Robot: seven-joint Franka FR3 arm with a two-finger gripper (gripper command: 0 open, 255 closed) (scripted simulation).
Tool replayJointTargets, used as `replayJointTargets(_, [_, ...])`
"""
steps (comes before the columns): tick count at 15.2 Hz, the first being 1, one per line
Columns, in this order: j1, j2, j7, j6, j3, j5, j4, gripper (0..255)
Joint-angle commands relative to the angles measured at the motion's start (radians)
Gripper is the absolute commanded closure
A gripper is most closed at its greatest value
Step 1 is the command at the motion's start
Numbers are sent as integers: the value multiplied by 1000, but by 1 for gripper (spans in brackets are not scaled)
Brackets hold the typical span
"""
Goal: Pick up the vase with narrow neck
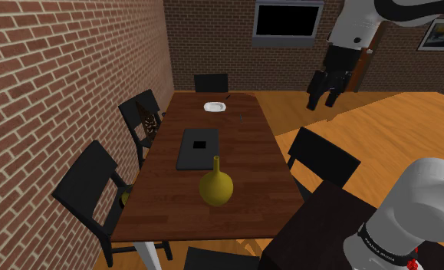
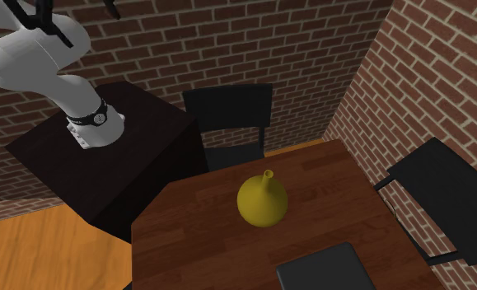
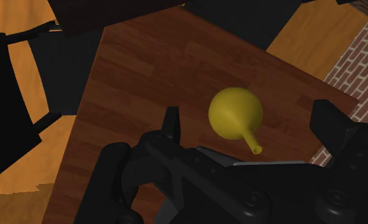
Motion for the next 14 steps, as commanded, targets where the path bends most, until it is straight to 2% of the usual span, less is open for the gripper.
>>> replayJointTargets(1, [0, 0, 0, 0, 0, 0, 0, 0])
replayJointTargets(8, [13, 191, 24, 213, 55, 12, -34, 0])
replayJointTargets(14, [20, 391, 50, 377, 97, 10, -10, 0])
